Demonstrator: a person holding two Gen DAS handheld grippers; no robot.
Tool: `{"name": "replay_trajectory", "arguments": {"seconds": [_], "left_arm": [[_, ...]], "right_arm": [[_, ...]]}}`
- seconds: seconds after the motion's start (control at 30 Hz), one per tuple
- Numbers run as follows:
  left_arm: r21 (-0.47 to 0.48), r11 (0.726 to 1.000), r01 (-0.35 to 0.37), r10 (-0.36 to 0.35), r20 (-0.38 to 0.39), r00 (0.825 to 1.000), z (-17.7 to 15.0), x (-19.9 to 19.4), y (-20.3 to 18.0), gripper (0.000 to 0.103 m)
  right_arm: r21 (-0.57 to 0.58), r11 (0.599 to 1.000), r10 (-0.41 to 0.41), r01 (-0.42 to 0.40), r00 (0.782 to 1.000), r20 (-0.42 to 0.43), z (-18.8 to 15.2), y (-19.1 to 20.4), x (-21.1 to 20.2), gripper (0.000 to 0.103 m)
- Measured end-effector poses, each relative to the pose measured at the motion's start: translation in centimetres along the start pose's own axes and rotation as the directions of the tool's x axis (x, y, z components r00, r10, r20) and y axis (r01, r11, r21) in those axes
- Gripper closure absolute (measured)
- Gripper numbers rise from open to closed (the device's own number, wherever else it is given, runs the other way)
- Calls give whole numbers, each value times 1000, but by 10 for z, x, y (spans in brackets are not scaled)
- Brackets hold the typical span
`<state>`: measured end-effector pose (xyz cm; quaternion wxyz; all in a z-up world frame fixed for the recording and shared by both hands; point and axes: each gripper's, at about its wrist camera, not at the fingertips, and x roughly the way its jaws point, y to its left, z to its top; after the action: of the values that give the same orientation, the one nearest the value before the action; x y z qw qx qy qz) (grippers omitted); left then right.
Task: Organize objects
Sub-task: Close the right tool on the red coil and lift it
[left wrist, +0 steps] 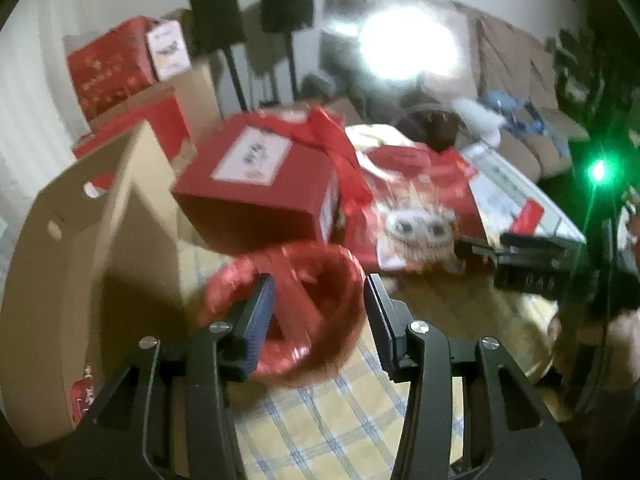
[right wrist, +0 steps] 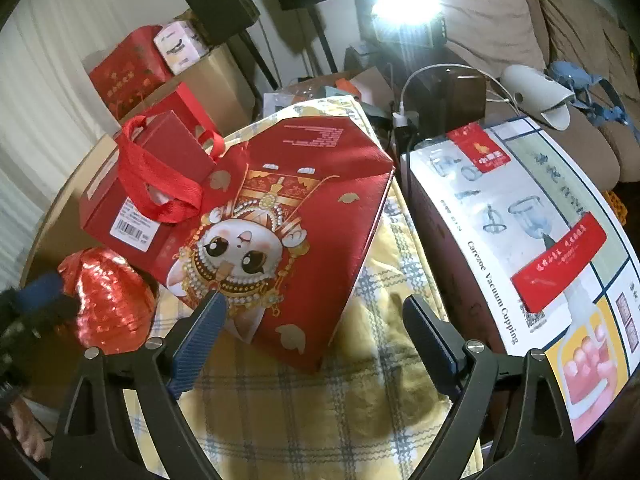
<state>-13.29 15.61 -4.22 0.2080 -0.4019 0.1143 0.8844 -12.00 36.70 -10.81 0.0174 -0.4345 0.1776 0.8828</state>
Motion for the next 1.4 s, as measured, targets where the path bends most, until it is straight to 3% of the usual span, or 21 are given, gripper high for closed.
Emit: {"name": "replay_trajectory", "arguments": {"seconds": [0.03, 0.07, 0.1, 0.23, 0.47, 0.73, 0.77, 0.8, 0.83, 0.93, 1.13, 1.17, 1.27, 1.4], "left_arm": [[-19, 1000, -7, 8, 11, 1000, 1, -2, 4, 46], [-51, 999, -9, 10, 21, 1000, 2, -3, 11, 29], [-74, 997, -15, 18, 31, 999, 1, -4, 16, 23], [-138, 990, -15, 17, 11, 1000, -4, 4, 29, 19], [-46, 995, -94, 94, 18, 995, -12, 17, 6, 11], [0, 995, -101, 101, 44, 994, -11, 17, -5, 20], [3, 995, -99, 99, 53, 994, -12, 15, -7, 26], [2, 998, -57, 57, 61, 997, -12, 12, -8, 66], [-22, 1000, 0, 1, 34, 999, -10, 12, -7, 64], [-20, 1000, -20, 21, 36, 999, -8, 9, -10, 65], [-103, 992, 76, -71, 52, 996, -11, -10, 3, 66], [-114, 990, 85, -77, 70, 995, -13, -18, 5, 60], [-145, 985, 96, -81, 106, 991, -21, -34, 11, 31], [-187, 978, 98, -85, 78, 993, -28, -38, 16, 31]], "right_arm": [[-4, 1000, -1, 1, 1000, 1, 0, 1, 0, 12], [-7, 1000, -2, 2, 1000, 3, 0, 1, -1, 12], [-13, 1000, -1, 1, 1000, 10, 0, 3, -3, 12], [-41, 999, -5, 6, 1000, 25, -1, 9, -5, 11], [-80, 997, 24, -20, 998, 52, -2, 22, -11, 11], [-135, 989, 74, -63, 994, 81, -1, 44, -24, 11], [-137, 988, 82, -71, 993, 81, 0, 46, -25, 11], [-137, 987, 90, -78, 993, 80, 0, 48, -26, 11], [-138, 986, 101, -89, 992, 80, 1, 50, -27, 11], [-141, 985, 115, -103, 990, 81, 1, 54, -32, 11], [-145, 981, 140, -130, 988, 67, 1, 59, -36, 11], [-144, 980, 147, -137, 987, 62, 1, 60, -36, 11], [-146, 977, 166, -158, 985, 44, 3, 65, -34, 11], [-166, 971, 175, -169, 984, 20, 8, 83, -28, 17]]}}
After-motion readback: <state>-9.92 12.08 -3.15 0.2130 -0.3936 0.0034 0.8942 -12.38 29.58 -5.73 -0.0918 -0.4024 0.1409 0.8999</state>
